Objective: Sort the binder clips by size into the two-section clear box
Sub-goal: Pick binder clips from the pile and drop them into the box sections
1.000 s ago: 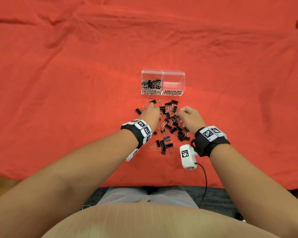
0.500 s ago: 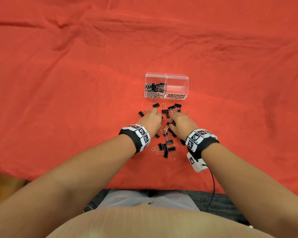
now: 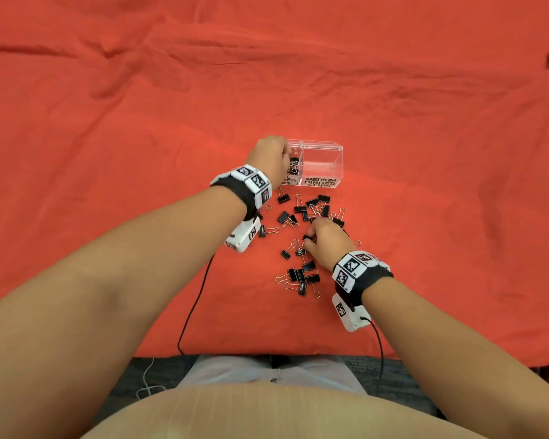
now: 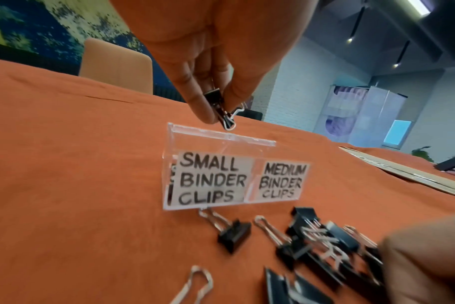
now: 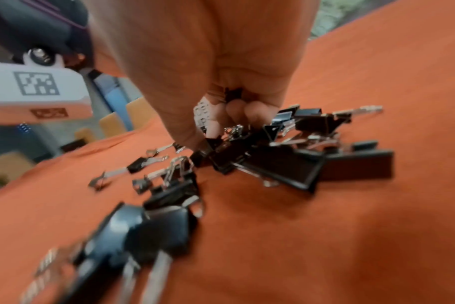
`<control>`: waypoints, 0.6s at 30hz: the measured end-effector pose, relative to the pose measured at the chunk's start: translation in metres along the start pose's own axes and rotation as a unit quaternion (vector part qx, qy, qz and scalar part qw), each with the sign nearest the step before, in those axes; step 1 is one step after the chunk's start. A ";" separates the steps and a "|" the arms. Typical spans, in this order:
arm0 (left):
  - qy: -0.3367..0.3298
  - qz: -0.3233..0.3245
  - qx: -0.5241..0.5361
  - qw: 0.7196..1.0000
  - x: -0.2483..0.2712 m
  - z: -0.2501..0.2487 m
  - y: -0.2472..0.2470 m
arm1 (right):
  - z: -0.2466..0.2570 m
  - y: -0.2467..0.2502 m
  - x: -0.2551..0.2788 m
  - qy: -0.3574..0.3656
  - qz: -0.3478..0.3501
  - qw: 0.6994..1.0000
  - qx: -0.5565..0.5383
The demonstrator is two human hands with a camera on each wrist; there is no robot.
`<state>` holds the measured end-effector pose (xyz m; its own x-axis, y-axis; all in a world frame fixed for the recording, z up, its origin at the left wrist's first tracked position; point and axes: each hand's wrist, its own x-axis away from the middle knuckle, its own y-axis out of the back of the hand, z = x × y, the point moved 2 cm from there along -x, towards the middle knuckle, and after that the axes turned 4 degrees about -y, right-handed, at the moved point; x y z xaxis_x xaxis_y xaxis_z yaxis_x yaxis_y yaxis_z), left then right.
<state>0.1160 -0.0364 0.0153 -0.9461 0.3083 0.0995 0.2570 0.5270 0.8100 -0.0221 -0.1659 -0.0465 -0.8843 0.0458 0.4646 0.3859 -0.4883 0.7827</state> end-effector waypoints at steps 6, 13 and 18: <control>0.010 0.049 -0.039 0.998 -0.025 0.007 0.000 | 0.005 0.013 -0.007 -0.010 0.003 0.998 -0.064; -0.026 0.008 -0.019 0.999 0.009 0.012 -0.001 | 0.028 0.060 -0.040 0.005 -0.055 0.991 -0.122; -0.028 0.069 -0.018 0.997 0.062 0.022 -0.030 | 0.069 0.089 -0.081 0.042 -0.068 0.993 -0.085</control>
<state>0.0539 -0.0158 -0.0155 -0.8891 0.4207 0.1806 0.3764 0.4469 0.8115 0.1024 -0.1535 0.0141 -0.9468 0.0530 0.3174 0.2173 -0.6221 0.7521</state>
